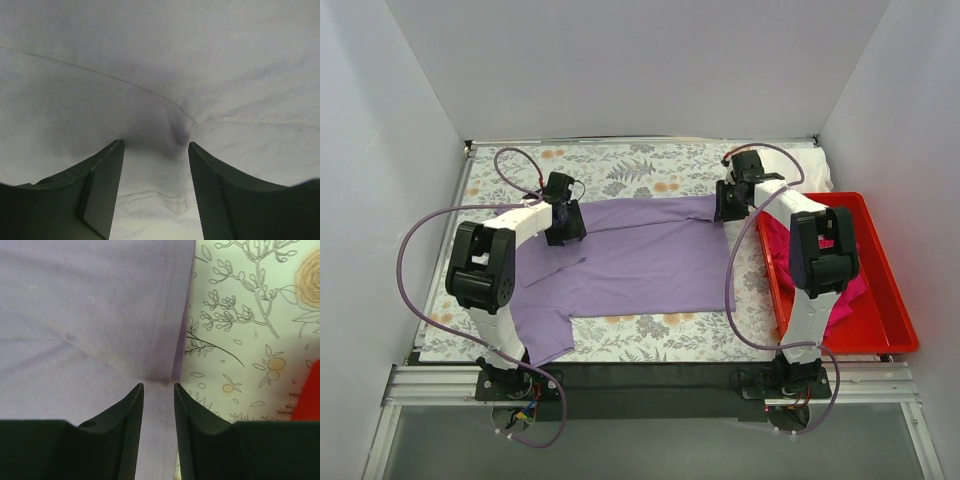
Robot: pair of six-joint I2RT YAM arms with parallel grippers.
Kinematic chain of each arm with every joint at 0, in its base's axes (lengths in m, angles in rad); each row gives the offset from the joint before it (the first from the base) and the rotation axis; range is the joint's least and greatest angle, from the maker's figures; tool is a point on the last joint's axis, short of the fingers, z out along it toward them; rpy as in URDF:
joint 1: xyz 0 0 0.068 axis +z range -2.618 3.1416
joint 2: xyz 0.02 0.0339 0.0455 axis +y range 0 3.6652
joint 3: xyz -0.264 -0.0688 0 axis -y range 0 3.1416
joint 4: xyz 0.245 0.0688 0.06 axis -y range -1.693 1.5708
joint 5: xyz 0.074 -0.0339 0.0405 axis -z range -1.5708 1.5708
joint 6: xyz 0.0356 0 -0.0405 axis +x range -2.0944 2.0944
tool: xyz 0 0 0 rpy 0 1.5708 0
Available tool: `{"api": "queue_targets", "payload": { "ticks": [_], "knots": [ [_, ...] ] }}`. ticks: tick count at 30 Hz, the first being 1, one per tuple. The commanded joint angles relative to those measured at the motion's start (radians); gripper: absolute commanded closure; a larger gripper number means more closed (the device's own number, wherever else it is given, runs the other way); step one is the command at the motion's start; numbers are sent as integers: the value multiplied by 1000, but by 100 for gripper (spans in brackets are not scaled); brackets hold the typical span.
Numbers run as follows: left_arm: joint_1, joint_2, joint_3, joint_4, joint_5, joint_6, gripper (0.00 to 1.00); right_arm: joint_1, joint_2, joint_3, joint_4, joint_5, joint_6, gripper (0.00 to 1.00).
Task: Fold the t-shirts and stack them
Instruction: Fold the tshirt
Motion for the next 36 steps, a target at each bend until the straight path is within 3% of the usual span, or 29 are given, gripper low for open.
{"api": "queue_targets", "payload": {
  "ticks": [1, 5, 11, 17, 25, 26, 30, 36],
  "knots": [
    [-3, 11, 5, -10, -22, 10, 52, -10, 35, 34, 47, -50, -40, 68],
    [-3, 15, -14, -18, -45, 10, 57, -20, 58, 36, 58, -62, -57, 70],
    [2, 10, -30, -45, -99, 11, 74, -37, 27, 10, 52, -62, -86, 92],
    [14, 1, -27, -65, -101, 11, 79, -44, -15, -23, 43, -35, -134, 95],
    [14, -28, -8, -99, -48, 16, 78, -45, 7, -1, 18, -81, -128, 90],
    [14, -39, -5, -102, -47, 19, 78, -45, 7, 3, 17, -85, -126, 85],
    [13, -82, 24, -113, -29, 28, 52, -45, 1, 29, 12, -102, -116, 77],
    [10, -64, 67, -98, 4, 14, 46, -45, 25, 49, 12, -122, -106, 76]
  ]
}}
